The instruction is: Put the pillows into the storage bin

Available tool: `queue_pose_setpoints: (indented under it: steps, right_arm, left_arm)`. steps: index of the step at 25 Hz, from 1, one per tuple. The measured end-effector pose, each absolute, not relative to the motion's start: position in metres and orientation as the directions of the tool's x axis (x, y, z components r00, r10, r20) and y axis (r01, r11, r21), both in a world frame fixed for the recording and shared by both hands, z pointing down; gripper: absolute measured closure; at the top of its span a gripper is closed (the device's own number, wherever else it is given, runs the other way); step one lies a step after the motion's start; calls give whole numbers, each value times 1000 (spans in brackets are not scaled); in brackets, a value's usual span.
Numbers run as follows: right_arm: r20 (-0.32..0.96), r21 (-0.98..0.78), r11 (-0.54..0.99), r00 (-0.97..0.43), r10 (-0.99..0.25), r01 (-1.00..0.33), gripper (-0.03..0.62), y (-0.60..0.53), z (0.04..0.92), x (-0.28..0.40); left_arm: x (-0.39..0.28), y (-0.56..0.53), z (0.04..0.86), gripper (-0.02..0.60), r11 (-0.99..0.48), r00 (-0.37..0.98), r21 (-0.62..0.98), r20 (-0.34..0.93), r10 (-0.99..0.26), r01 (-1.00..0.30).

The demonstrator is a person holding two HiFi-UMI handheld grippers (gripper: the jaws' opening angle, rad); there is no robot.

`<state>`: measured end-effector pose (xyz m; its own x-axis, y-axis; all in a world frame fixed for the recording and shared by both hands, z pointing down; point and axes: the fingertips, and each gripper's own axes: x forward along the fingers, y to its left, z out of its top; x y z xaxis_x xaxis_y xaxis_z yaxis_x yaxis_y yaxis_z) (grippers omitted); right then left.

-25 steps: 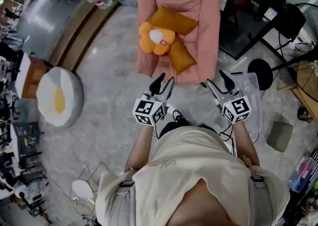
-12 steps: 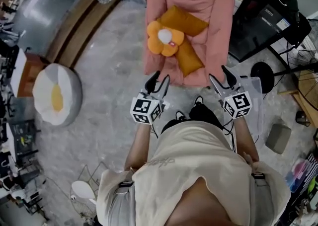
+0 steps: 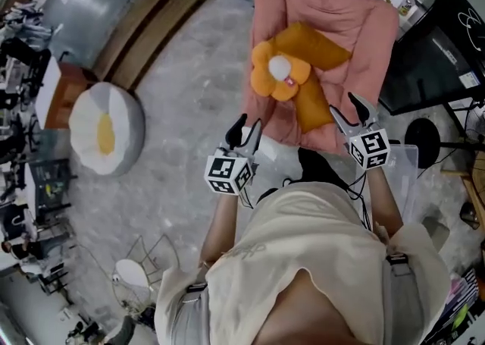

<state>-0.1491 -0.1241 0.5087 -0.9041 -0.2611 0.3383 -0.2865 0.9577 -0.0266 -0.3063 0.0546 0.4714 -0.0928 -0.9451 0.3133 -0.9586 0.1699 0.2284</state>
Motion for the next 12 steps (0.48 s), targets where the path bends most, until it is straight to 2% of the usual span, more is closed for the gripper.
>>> queue_pose_setpoints:
  steps: [6,12]
  right_arm:
    - [376,36,974,-900,-219,-222,321,-204,528,-193]
    - [412,62,984,-893,-179,-168,299,-270,543,-235]
  left_arm:
    - [-334,-7,459,414,207,-142,184,314,-939,-961]
    - [-344,-56,459,413,238,-157,209,343,-926,-948]
